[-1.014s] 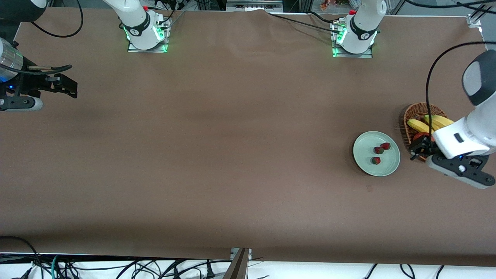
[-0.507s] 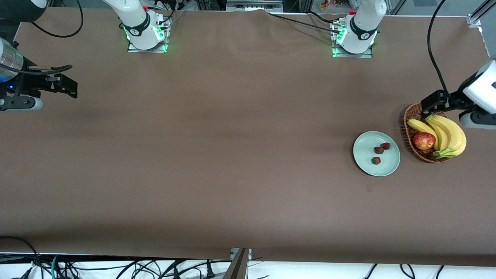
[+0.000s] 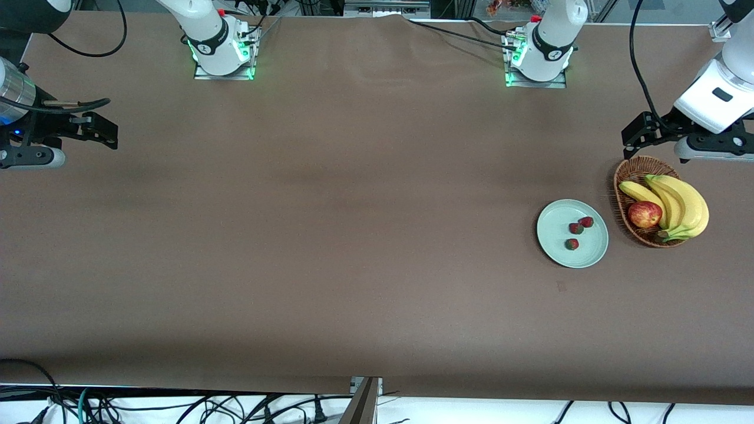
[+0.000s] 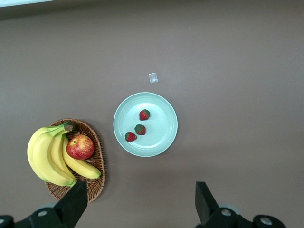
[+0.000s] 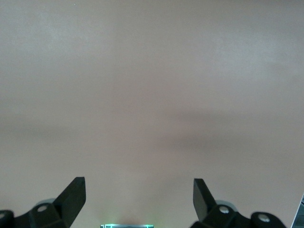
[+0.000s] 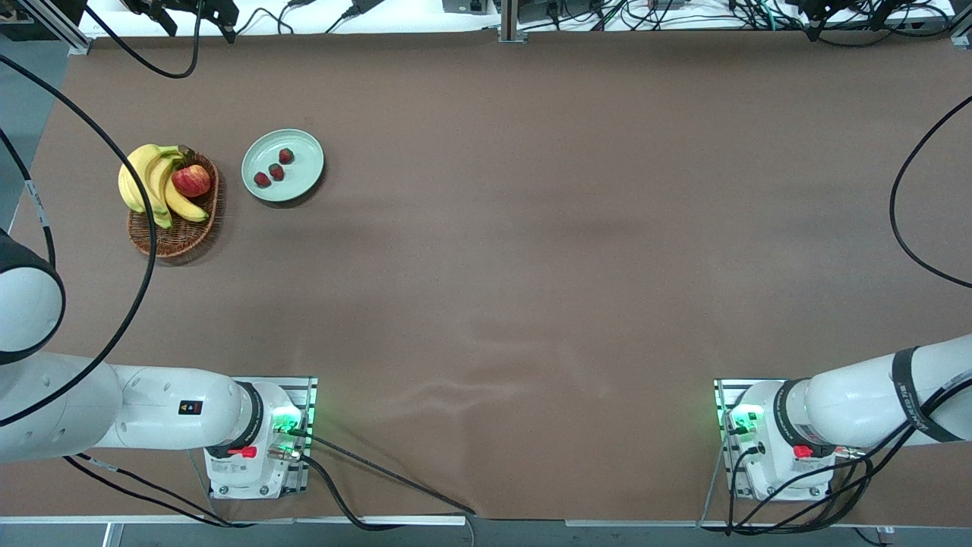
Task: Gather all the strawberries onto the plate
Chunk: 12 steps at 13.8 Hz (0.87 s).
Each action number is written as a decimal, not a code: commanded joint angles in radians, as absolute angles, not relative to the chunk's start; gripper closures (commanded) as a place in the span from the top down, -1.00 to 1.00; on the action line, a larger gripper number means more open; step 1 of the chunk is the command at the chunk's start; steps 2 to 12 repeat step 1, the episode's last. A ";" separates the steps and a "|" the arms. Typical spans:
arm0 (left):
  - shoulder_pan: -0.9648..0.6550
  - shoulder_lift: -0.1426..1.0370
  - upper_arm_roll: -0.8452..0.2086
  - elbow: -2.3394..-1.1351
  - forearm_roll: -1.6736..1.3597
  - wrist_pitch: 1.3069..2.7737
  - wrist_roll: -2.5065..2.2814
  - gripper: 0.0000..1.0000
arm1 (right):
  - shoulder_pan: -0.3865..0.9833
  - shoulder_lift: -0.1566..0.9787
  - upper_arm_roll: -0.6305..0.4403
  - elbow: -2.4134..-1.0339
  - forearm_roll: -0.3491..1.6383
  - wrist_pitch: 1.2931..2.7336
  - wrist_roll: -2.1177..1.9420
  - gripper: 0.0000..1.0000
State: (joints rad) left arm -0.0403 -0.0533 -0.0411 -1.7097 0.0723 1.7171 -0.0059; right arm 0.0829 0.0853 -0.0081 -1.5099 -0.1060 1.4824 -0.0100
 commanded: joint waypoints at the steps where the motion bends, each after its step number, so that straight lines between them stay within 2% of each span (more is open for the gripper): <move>1: -0.058 -0.054 -0.017 -1.709 0.058 1.704 -0.011 1.00 | 0.083 0.077 -0.006 -1.516 -0.118 1.488 -0.018 1.00; 12: -0.058 -0.054 -0.017 -1.709 0.058 1.704 -0.011 1.00 | 0.083 0.077 -0.006 -1.516 -0.118 1.488 -0.018 1.00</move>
